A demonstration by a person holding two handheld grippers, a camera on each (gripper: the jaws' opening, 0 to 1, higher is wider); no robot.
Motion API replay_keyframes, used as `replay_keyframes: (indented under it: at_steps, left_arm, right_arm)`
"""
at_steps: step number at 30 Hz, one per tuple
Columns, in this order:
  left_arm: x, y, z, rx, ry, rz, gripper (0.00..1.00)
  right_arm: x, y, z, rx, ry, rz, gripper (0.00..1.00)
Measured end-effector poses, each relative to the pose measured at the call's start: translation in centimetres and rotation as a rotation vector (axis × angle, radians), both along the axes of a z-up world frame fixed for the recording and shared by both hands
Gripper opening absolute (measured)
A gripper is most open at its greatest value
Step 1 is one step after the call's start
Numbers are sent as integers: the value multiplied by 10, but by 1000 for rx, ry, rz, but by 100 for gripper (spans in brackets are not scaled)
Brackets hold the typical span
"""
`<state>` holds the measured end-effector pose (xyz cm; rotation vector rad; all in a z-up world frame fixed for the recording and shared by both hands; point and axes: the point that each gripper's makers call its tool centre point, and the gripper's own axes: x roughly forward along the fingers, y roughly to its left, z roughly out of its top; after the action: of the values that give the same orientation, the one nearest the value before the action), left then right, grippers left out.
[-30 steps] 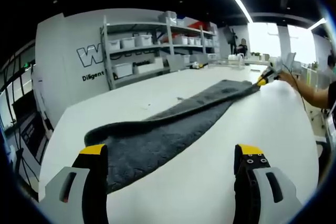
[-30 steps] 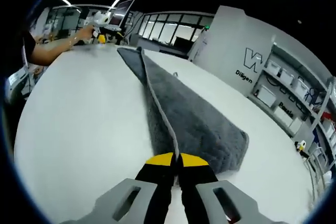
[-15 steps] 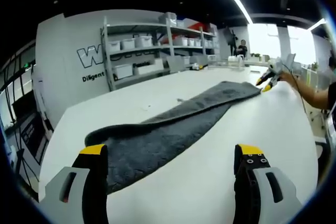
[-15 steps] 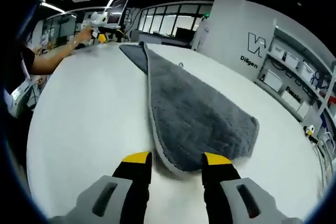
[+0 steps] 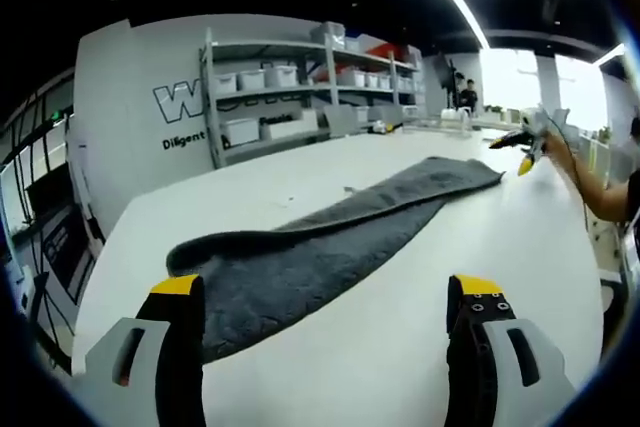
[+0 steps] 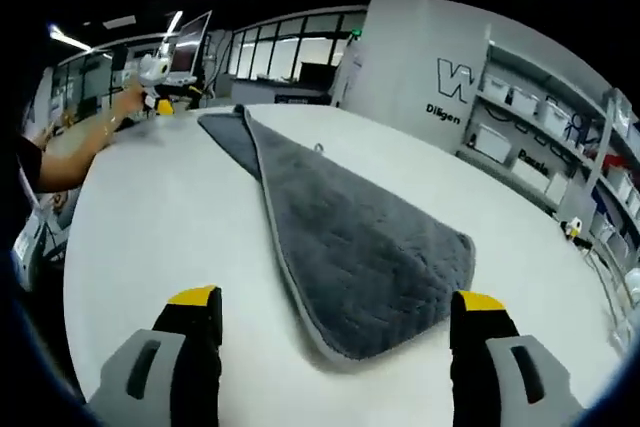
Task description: Open the folded towel by lifting each exposed corner and separating the folded layers until the towel lies flat within the target outline without major curled edges
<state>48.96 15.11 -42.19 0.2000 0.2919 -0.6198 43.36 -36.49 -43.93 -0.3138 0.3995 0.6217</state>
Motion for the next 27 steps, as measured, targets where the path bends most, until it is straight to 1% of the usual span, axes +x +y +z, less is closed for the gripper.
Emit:
replay_keyframes:
  at_steps: [2, 5, 7, 9, 10, 13, 16, 18, 19, 22, 24, 26, 27]
  left_arm:
    - [2, 5, 1, -8, 0, 15, 99]
    - [4, 12, 1, -19, 1, 37, 99]
    - [5, 13, 1, -17, 0, 42, 99]
    - [8, 16, 1, -21, 0, 48, 99]
    - [10, 17, 0, -20, 3, 51, 99]
    - [18, 25, -4, -19, 16, 81, 99]
    - [31, 38, 2, -13, 4, 121, 99]
    - [42, 46, 6, -10, -15, 143, 96]
    - [50, 51, 7, -19, -22, 163, 95]
    - [67, 58, 6, -29, -33, 184, 93]
    - [83, 67, 2, -21, -20, 207, 91]
    - [94, 79, -4, -13, 4, 243, 90]
    - [98, 82, -6, -9, 3, 256, 90]
  right_arm:
    - [5, 7, 5, 29, -10, -5, 99]
    - [12, 20, 3, 27, -9, -10, 99]
    - [15, 31, 0, 16, -14, 5, 99]
    - [17, 44, 0, 26, -26, 33, 99]
    - [17, 57, 1, 48, -35, 69, 99]
    - [14, 71, -3, 29, -30, 108, 99]
    - [8, 78, -3, 11, -44, 136, 99]
    - [7, 82, -3, 17, -53, 153, 99]
    - [6, 84, -3, 24, -56, 159, 99]
    - [4, 88, -6, 25, -51, 181, 99]
    - [3, 90, -6, 25, -52, 194, 99]
    - [3, 90, -6, 24, -59, 191, 99]
    - [3, 89, -6, 23, -63, 188, 99]
